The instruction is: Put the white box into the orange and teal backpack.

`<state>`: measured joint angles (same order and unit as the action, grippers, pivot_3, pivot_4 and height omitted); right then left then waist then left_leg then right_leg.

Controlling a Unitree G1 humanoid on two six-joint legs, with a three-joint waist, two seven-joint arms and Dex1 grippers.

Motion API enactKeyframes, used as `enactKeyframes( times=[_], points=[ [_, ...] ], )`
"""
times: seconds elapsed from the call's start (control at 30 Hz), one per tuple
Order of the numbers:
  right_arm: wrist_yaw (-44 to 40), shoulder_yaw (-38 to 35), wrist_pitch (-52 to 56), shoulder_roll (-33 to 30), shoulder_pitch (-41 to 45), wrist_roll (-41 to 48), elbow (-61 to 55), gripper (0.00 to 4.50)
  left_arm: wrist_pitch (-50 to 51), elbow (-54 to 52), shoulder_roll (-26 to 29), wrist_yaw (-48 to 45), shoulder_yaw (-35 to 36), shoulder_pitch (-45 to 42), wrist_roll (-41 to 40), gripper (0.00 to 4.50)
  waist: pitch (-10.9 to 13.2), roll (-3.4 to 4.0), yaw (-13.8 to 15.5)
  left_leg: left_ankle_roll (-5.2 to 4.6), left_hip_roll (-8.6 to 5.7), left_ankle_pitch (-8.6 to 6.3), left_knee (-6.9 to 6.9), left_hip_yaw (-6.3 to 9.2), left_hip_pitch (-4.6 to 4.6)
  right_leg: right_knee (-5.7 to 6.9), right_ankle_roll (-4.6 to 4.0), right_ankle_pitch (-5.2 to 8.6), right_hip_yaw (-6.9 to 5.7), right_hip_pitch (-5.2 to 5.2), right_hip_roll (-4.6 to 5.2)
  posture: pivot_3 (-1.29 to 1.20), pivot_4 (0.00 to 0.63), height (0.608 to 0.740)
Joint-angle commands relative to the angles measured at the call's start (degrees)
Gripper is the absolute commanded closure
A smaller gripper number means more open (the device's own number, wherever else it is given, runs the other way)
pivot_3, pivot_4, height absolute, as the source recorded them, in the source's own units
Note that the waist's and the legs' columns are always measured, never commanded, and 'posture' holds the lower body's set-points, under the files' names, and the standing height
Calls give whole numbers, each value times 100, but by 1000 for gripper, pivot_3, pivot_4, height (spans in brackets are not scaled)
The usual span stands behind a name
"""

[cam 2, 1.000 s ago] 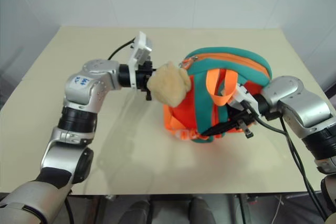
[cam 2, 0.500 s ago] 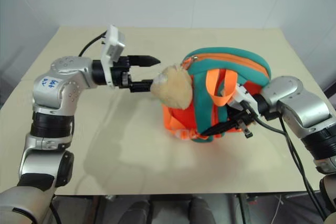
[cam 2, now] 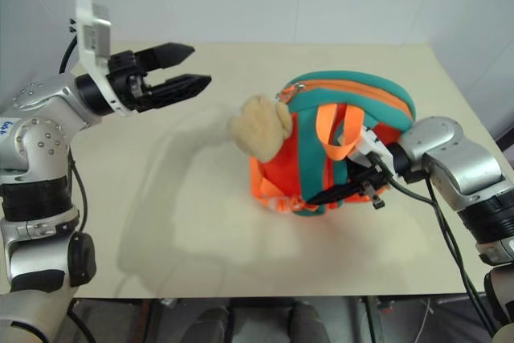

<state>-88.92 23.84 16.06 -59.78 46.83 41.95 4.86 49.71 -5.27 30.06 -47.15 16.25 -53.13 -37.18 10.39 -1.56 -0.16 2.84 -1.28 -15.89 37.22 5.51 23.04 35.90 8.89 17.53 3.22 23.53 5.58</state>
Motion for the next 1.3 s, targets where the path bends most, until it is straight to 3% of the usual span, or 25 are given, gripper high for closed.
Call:
enactKeyframes(
  times=[0.03, 0.17, 0.4, 0.7, 1.07, 1.3],
  points=[
    [-358, -219, -75, 65, 18, 21, -24, 3845, 409, -519, -245, 524, 355, 70, -740, 26, 0, 0, 1, 0, 0, 0, 0, 0, 0, 1, 0, 0, 0, 0, 0, 0, 150, 740],
    [-358, -216, -70, 125, 48, -17, 22, 3845, 1012, -1249, -808, 1192, 307, 516, -1673, 26, 0, 0, -16, 0, 1, 0, -4, -2, -5, 1, -1, -1, 5, 1, 1, 0, 150, 740],
    [-358, -200, -56, 224, 104, -91, 92, 3845, 1159, -1410, -1089, 1717, 54, 707, -2227, 26, 0, 0, -1, 3, 1, 0, -1, -5, -15, -7, -5, -3, 5, -5, -1, 0, 150, 740],
    [-358, -225, -67, 303, 105, -155, 124, 3845, 1081, -1417, -853, 1643, -903, 845, -1887, 26, 0, 0, -11, 4, 0, 1, -4, -11, -26, -14, -6, -3, 9, -15, -2, 0, 150, 740],
    [-358, -303, -48, 387, 25, -231, 98, 3845, 1360, -948, -561, 1772, -1139, 362, -1749, 26, 0, 0, -2, 4, 0, 1, -6, -11, -27, -21, -6, -3, 9, -15, -2, 0, 150, 740],
    [-358, -357, -26, 451, 25, -301, 89, 3845, 1479, -838, -269, 1335, -1841, 117, -1375, 26, 0, 0, -5, 4, 0, 1, -10, -13, -27, -23, -6, -3, 9, -15, -3, 0, 150, 740]
  ],
)
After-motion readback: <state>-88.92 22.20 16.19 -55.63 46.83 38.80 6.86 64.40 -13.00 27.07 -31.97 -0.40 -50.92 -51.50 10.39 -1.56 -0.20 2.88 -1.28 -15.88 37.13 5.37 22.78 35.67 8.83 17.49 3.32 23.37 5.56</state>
